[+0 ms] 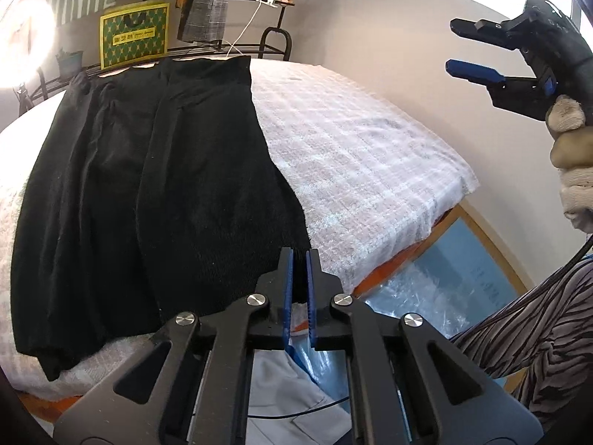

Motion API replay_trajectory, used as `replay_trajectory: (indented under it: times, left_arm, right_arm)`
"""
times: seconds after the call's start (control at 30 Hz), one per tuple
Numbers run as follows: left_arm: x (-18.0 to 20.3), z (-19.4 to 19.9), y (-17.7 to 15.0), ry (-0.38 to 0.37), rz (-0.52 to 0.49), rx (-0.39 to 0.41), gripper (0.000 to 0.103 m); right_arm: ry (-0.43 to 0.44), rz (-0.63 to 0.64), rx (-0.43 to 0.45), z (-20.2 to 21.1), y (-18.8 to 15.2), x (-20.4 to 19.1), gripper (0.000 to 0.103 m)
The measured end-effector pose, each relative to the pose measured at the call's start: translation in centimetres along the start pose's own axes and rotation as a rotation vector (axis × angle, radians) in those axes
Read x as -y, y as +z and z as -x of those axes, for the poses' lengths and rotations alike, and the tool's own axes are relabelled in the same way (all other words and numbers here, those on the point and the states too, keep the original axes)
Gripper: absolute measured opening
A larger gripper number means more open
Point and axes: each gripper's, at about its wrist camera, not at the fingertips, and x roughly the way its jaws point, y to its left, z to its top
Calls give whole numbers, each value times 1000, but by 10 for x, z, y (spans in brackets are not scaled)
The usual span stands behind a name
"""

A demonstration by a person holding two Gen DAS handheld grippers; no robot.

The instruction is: Fold large clothes

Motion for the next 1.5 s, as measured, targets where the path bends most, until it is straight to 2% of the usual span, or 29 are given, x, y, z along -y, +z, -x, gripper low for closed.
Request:
replay_trajectory:
  times: [0.13,0.23,0.27,0.3,0.37,0.43,0.53,0.57,0.6,0.63,0.7,0.83,0.9,1.1,1.27,1.37,1.47,1.5]
  left_arm:
    - [-3,-14,-5,-17,27,-60,4]
    - [0,-9,-6,-12,32,-46,6]
    - [3,-7,-6,-9,22,-42,14]
    - [7,-6,-5,2,6,-38,32]
    - [12,-7,-5,18,-22,-35,53]
    - [16,-10,-6,29,-49,-33,53]
    - [20,-25,-8,80,-83,-73,52]
    - [20,-28,-9,93,-94,-74,42]
    - [20,-29,-9,127,-118,-64,27]
    - [19,-31,-8,149,-128,-61,18]
    - [10,-30,-5,116,-98,-63,6]
    - [-15,-18,5,3,70,-62,6]
    - [-15,-9,8,-11,96,-39,5]
    - [-19,5,12,-46,172,11,5]
    - [-25,0,9,-76,226,-9,5]
    - [-31,-4,8,-102,263,-13,5]
    - [-32,-6,7,-125,288,-5,5]
    - [-33,-7,7,-132,297,-3,5]
  right_arm:
    - [4,1,-6,0,1,0,46]
    - [-4,10,-13,-2,1,-1,46]
    - [-8,12,-17,-3,1,0,46]
    - [-13,13,-19,-5,2,0,46]
    - [-24,13,-26,-11,4,4,46]
    - [-30,0,-36,-18,9,10,49]
    - [-28,-13,-61,-32,17,17,50]
    - [-35,-4,-70,-38,20,18,50]
    - [-45,8,-76,-43,23,18,50]
    - [-60,27,-82,-50,27,19,50]
    - [-83,55,-94,-64,35,22,53]
    - [-106,32,-131,-107,60,40,53]
    - [-96,-11,-138,-128,73,52,54]
    - [-145,-117,-110,-205,118,88,56]
    - [-167,-112,-75,-265,149,104,56]
    - [-156,-149,-78,-289,155,115,56]
    - [-177,-107,-64,-304,163,110,56]
    - [-181,-95,-73,-308,166,108,44]
